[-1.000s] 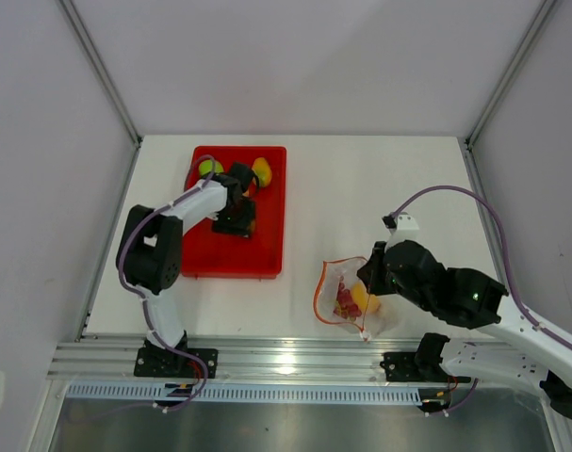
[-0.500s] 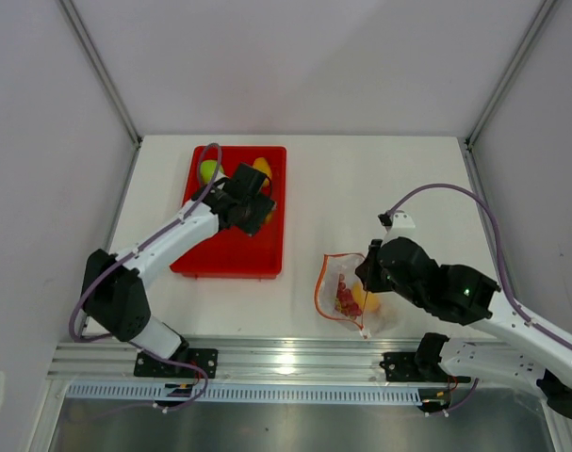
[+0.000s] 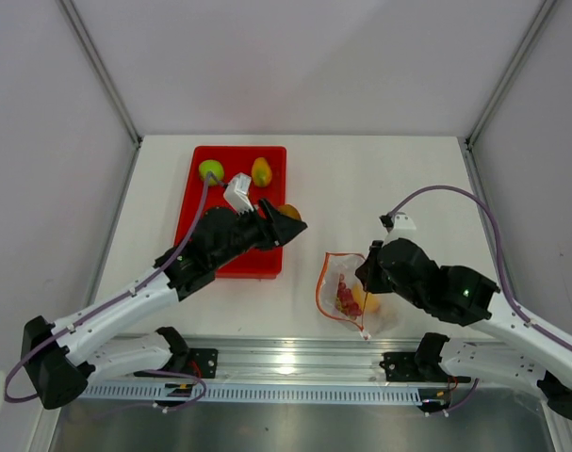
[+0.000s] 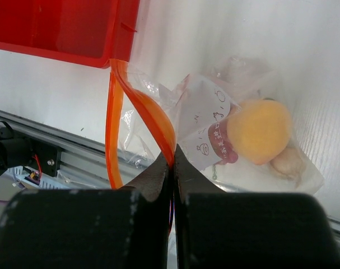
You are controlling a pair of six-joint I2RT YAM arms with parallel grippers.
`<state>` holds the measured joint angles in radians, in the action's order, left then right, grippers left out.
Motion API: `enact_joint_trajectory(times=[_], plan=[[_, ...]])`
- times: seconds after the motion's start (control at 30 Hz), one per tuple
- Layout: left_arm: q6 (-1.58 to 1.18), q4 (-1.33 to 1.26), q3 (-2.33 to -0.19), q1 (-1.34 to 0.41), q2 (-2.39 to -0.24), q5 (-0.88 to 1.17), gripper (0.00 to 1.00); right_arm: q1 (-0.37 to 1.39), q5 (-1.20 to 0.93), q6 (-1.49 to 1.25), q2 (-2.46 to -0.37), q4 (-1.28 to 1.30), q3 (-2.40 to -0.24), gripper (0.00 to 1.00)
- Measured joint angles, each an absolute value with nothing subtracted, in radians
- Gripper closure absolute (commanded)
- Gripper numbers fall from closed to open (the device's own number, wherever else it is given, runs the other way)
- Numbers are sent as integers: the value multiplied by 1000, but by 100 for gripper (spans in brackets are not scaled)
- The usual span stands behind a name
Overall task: Place the food in the zip-top bag and seal the zipper
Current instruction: Place the fake fruit in the zipper food storage bag.
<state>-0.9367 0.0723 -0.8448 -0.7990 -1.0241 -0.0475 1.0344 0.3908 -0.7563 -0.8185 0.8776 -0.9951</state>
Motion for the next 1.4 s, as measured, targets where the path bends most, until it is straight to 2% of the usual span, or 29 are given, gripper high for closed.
enact_joint_trajectory(times=[0.23,0.43,0.7,0.8,0.9,0.93,0.97,1.0,1.4], plan=[[-801,-29,-839,-936,-1021,83,100,1034,378,-767,-804,873,-973,100],[-718,-49,-833,-1079,-1049,89,99,1034,376,-772,-792,869,-968,100],[-703,-103,-758,-1148,-1079,81,98,1034,376,-778,-751,870,-969,100],[-702,-116,-757,-1172,-1116,78,81,1034,376,-778,-751,871,-969,100],[-703,-128,-757,-1188,-1151,74,55,1034,375,-778,-753,871,-969,100],[-703,-128,-757,-1190,-1161,73,25,1034,375,-778,-752,871,-969,100],[-698,-128,-757,-1192,-1168,71,19,1034,375,-778,-752,871,-969,100],[-701,-128,-757,-1193,-1175,65,1,1034,375,-778,-751,872,-969,100],[-678,-74,-763,-1200,-1148,-34,1,1033,376,-778,-732,888,-969,100]])
